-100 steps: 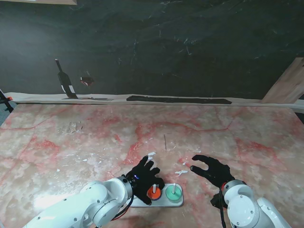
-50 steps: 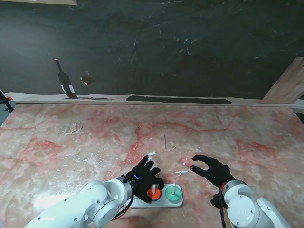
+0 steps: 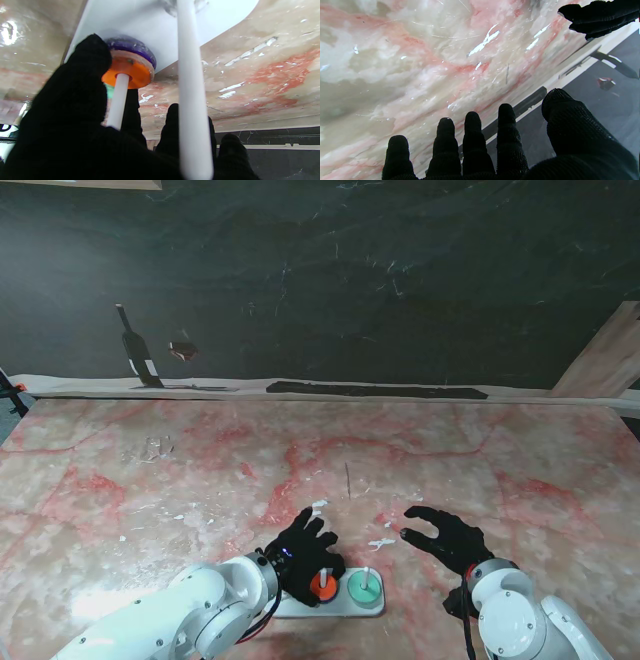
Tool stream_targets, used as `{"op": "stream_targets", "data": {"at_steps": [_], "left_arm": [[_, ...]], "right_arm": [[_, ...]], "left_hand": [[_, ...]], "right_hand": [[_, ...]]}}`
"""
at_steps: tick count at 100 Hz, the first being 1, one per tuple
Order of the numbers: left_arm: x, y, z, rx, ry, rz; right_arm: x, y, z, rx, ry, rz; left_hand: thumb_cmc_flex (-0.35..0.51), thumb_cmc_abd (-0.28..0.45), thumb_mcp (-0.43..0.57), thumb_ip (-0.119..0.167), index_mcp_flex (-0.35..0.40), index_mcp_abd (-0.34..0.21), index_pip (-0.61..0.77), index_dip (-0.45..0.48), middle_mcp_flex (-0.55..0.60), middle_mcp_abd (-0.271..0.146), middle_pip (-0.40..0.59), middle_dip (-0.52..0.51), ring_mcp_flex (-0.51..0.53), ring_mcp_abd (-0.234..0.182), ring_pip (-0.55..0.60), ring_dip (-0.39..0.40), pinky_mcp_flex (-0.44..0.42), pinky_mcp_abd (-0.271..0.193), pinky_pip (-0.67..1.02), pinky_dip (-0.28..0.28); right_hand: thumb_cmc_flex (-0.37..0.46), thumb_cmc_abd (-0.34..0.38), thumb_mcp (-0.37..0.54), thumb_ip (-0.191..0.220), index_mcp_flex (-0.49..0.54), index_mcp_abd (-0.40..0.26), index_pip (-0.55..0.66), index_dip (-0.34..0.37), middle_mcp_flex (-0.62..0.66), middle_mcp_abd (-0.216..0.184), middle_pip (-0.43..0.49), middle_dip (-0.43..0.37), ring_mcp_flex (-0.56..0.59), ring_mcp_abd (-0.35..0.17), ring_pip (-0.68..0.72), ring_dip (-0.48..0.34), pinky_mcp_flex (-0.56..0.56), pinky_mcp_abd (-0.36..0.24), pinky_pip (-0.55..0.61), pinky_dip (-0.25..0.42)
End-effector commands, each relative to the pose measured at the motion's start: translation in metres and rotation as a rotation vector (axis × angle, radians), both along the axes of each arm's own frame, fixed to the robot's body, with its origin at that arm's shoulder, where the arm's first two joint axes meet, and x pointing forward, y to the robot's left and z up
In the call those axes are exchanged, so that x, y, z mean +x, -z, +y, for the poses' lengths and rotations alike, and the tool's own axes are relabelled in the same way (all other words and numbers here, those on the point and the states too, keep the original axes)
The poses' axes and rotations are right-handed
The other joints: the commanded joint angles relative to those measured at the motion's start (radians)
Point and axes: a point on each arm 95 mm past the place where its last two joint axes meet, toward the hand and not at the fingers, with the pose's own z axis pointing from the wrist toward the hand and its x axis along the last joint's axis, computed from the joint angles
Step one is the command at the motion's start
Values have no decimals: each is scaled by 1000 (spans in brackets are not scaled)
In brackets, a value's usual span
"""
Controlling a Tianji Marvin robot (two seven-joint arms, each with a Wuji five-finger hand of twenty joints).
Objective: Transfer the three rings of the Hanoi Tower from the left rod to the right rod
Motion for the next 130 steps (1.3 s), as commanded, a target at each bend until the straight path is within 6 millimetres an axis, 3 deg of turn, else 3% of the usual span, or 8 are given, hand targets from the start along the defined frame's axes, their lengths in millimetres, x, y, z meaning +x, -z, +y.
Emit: {"op": "stream_targets", "data": {"at_steps": [1, 78, 91, 108, 130], "left_arm": [[-1, 2, 0, -7, 0, 6], [2, -10, 0, -18, 26, -22], [2, -10, 0, -18, 30, -23], [2, -11, 0, -23, 34, -24], [2, -12, 0, -25, 41, -20]], "right_arm": [[-2, 2, 1, 4, -3, 6], [-2, 2, 1, 18, -1, 6], [-3, 3, 0, 20, 0, 5], [-3, 3, 0, 23, 0, 3], [-3, 3, 0, 26, 0, 1]], "left_hand": [[8, 19, 55, 42, 56, -27, 54, 19, 8, -24, 9, 7, 2, 13, 20, 2, -4, 1, -2, 11], [-6, 37, 39, 86, 122, 13, 17, -38, 59, -29, 8, 4, 30, 16, 44, -7, -7, 2, 15, 56], [-6, 41, 38, 89, 140, 25, 20, -44, 121, -47, 25, 9, 51, 15, 51, -7, -8, 2, 20, 65], [-3, 40, 48, 98, 148, 40, 21, -52, 170, -38, 29, 7, 87, 24, 72, 0, -10, 8, 34, 88], [-3, 51, 73, 117, 144, 41, 25, -62, 378, -39, 45, -23, 147, 21, 97, -5, -15, 7, 50, 134]], "right_hand": [[-7, 20, -23, 12, -30, 9, -11, -7, -37, 1, -6, -6, -29, 2, 4, 3, -11, -2, -17, 31], [-6, 23, -24, 14, -30, 8, -11, -7, -38, 2, -6, -6, -31, 4, 5, 4, -12, -2, -17, 34], [-7, 24, -24, 14, -31, 9, -11, -7, -39, 3, -6, -6, -31, 4, 6, 4, -11, -3, -16, 35], [-7, 23, -24, 14, -31, 9, -11, -7, -38, 3, -6, -6, -31, 6, 7, 4, -11, -3, -16, 35], [-7, 24, -23, 14, -32, 8, -11, -6, -39, 5, -5, -6, -28, 6, 8, 5, -11, -1, -13, 37]]}}
